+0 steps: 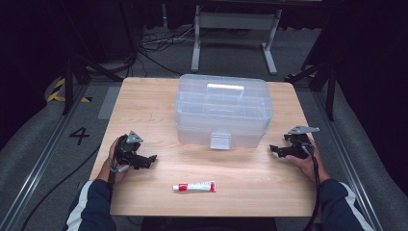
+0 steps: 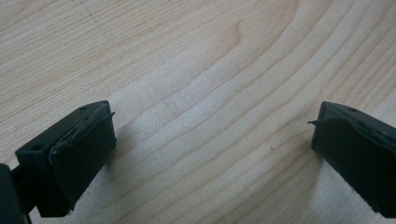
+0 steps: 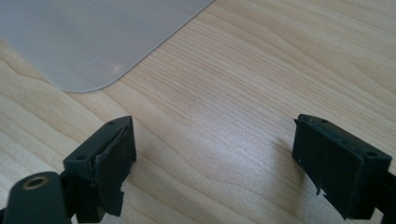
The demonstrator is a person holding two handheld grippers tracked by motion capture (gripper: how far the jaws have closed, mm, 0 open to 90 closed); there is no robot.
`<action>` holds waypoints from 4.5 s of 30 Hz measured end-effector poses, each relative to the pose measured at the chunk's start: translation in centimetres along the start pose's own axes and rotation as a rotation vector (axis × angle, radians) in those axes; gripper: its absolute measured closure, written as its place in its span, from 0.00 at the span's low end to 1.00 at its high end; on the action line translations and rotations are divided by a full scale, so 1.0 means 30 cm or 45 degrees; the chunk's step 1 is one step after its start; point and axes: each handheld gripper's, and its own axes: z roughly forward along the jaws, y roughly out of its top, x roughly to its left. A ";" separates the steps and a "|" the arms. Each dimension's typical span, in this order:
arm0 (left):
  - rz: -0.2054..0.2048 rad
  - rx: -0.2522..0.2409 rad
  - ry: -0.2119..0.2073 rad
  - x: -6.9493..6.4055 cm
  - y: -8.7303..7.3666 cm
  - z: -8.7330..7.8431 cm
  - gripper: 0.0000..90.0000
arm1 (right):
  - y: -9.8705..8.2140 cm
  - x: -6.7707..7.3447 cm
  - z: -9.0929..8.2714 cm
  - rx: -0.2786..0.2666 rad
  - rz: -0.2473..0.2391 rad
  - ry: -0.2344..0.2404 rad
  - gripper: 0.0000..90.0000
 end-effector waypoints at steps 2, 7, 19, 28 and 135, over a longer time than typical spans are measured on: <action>0.001 0.000 -0.001 0.000 0.000 0.000 0.00 | -0.002 -0.002 -0.002 0.001 -0.002 0.000 0.15; 0.003 0.001 0.003 0.000 0.000 -0.001 0.00 | -0.001 -0.004 -0.003 0.006 -0.007 0.006 0.15; -0.006 -0.002 -0.004 -0.003 -0.008 -0.007 0.00 | 0.001 -0.015 -0.009 0.015 0.011 -0.002 0.20; 0.009 -0.002 0.005 -0.002 -0.011 -0.011 0.00 | 0.033 0.008 -0.084 -0.045 0.007 0.032 0.29; 0.294 -0.112 -0.111 -0.213 0.255 -0.060 0.33 | 0.768 0.452 -0.116 -0.139 -0.639 0.146 0.74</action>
